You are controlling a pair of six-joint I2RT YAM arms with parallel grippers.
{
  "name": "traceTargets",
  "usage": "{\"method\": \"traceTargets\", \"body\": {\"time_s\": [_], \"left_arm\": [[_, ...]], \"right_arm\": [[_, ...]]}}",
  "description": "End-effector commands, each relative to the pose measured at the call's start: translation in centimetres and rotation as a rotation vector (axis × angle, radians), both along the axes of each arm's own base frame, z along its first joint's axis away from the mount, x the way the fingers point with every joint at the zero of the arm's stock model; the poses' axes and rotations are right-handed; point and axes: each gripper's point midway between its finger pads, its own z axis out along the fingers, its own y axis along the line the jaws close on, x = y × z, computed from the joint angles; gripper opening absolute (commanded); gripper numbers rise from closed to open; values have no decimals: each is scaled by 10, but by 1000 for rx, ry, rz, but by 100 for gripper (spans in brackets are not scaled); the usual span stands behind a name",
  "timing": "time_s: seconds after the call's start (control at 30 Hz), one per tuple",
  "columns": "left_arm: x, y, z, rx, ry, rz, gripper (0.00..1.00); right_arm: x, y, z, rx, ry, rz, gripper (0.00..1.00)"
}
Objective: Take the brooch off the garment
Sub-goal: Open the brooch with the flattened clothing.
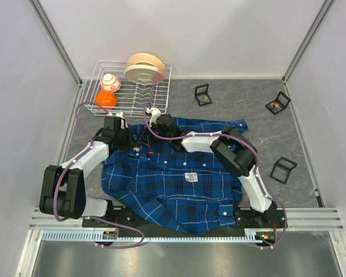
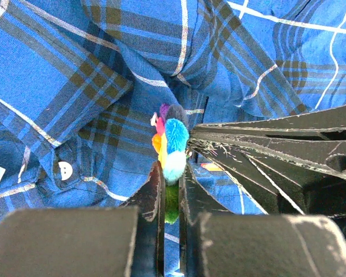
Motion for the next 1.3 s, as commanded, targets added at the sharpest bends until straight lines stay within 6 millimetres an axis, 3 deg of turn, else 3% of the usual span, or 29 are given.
{"method": "traceTargets", "body": {"time_s": [0.0, 0.23, 0.47, 0.57, 0.77, 1.27], "left_arm": [[14, -5, 25, -14, -101, -45, 2], [14, -7, 29, -27, -116, -51, 2], [10, -4, 27, -12, -86, -35, 2], [10, -2, 27, -7, -69, -29, 2], [12, -3, 28, -5, -59, -35, 2], [8, -6, 12, 1, 106, -46, 2]], "right_arm": [[1, 10, 9, 25, -33, 15, 0], [-4, 17, 12, 39, -26, 38, 0], [25, -25, 5, -90, -59, -123, 3], [21, -30, 3, -100, -73, -107, 6], [1, -17, 14, -33, -88, -25, 9], [-15, 2, 28, -101, -224, 41, 6]]}}
